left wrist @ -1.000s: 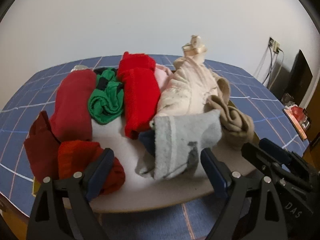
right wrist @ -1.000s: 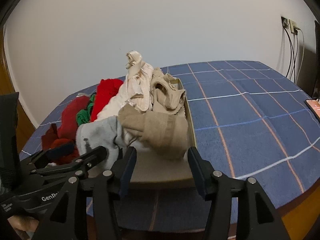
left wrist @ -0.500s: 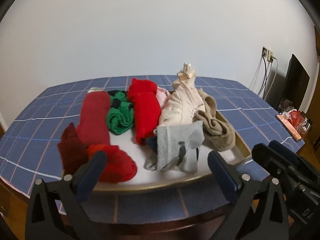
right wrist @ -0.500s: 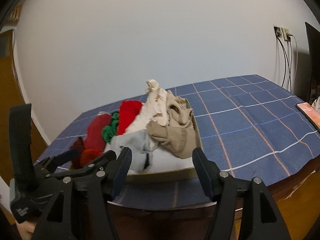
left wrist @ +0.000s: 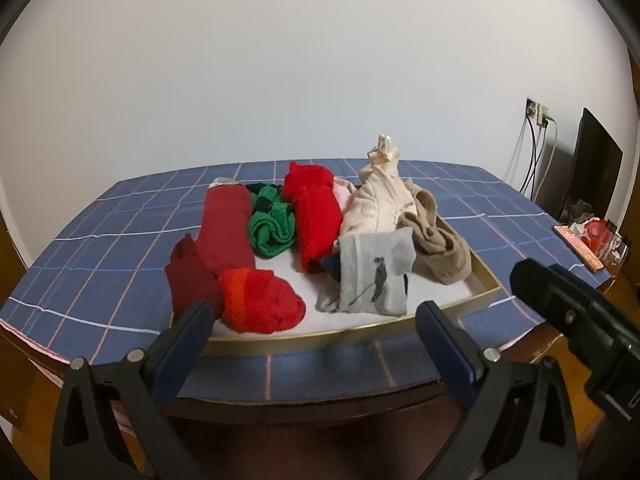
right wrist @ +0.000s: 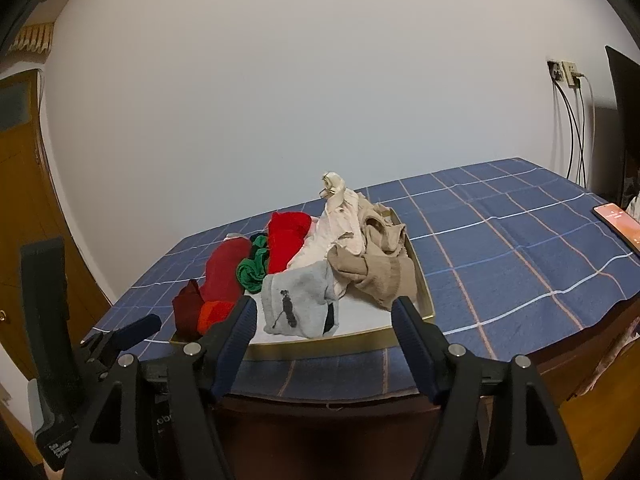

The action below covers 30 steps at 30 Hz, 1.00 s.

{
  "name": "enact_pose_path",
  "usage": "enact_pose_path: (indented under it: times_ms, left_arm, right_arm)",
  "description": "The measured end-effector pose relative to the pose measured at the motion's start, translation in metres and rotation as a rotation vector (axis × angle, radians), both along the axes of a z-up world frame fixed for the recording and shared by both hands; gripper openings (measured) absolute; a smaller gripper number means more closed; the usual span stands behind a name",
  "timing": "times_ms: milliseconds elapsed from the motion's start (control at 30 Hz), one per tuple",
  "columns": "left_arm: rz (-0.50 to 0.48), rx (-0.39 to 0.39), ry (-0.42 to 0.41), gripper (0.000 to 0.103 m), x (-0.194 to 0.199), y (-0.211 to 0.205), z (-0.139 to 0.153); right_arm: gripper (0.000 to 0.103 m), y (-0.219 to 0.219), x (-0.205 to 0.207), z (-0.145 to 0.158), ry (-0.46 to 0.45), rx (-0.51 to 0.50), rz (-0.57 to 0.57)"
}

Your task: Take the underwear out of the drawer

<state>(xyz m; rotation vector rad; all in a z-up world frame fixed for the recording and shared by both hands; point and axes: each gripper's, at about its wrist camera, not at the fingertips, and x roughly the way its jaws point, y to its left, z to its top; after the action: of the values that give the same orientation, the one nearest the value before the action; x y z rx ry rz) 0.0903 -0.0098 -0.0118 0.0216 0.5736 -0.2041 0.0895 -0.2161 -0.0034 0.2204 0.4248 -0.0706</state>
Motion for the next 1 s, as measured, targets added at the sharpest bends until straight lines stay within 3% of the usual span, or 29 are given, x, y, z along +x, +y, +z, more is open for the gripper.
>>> enact_pose_path:
  times_ms: [400, 1000]
  left_arm:
    - [0.028, -0.01, -0.012, 0.103, -0.007, 0.008, 0.0]
    - [0.048, 0.013, -0.028, 0.102, -0.027, 0.013, -0.009]
  right_arm:
    - [0.072, 0.01, -0.005, -0.002, -0.021, -0.044, -0.003]
    - [0.074, 0.014, -0.024, -0.012, -0.05, -0.034, -0.029]
